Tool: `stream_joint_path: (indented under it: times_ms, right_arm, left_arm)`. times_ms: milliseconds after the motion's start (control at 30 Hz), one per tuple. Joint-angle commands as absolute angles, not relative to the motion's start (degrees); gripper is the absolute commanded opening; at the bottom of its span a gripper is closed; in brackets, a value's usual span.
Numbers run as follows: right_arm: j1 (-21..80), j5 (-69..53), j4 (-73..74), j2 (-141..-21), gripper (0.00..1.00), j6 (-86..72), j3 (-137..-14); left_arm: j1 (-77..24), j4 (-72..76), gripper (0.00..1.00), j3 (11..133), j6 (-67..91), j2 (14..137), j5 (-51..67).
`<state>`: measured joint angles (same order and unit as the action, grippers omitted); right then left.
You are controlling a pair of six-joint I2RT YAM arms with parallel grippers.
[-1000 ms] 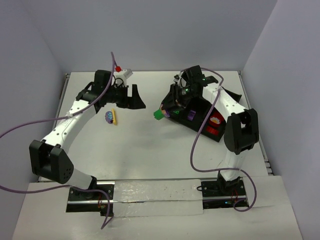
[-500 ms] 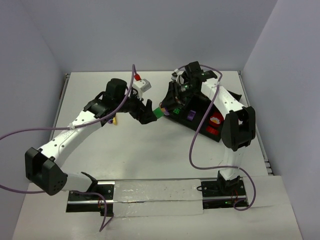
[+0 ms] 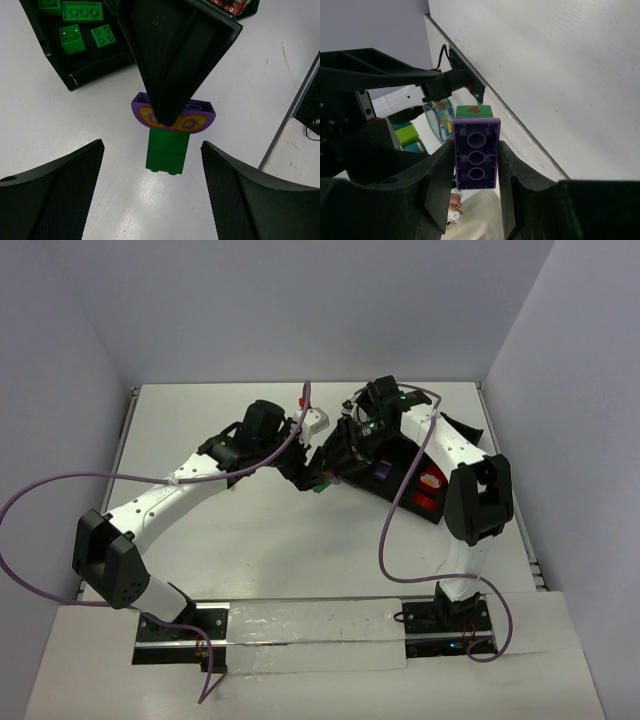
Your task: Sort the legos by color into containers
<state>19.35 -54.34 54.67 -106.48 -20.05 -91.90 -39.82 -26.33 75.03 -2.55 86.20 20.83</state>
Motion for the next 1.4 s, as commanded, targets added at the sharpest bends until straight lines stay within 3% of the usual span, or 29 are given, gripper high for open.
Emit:
stream_joint_path:
  times_ms: [0, 333, 833, 967, 1000, 1033, 1100, 1367]
  right_arm:
    - [19.8, -57.3, 53.7, -102.4, 0.00, -20.1, -91.8]
    - [19.9, -59.2, 51.7, -101.0, 0.00, -21.7, -91.3]
    - [20.0, -60.3, 49.8, -99.2, 0.00, -23.5, -91.3]
    - [20.0, -61.3, 46.7, -98.1, 0.00, -25.7, -90.4]
    - [20.0, -61.1, 46.6, -97.9, 0.00, -25.9, -90.4]
    - [20.0, -60.9, 46.5, -97.8, 0.00, -26.0, -90.4]
    - [19.2, -60.3, 45.6, -97.1, 0.00, -26.8, -89.6]
    - [14.6, -55.3, 43.8, -94.1, 0.00, -28.9, -85.9]
  left_arm:
    - [-40.4, -23.6, 0.84, 77.5, -3.8, 86.6, 20.2]
    - [-40.5, -23.3, 0.86, 75.9, -3.6, 86.7, 23.9]
    - [-40.5, -21.4, 0.63, 73.7, -3.5, 86.0, 25.7]
    - [-40.5, -21.4, 0.37, 72.3, -3.8, 85.1, 25.7]
    - [-40.5, -21.8, 0.13, 72.2, -4.1, 85.0, 25.8]
    - [-40.5, -22.0, 0.06, 72.2, -4.3, 85.0, 25.8]
    - [-40.4, -22.4, 0.00, 71.4, -4.3, 84.3, 24.9]
    - [-39.5, -18.7, 0.00, 65.3, -2.6, 79.1, 22.1]
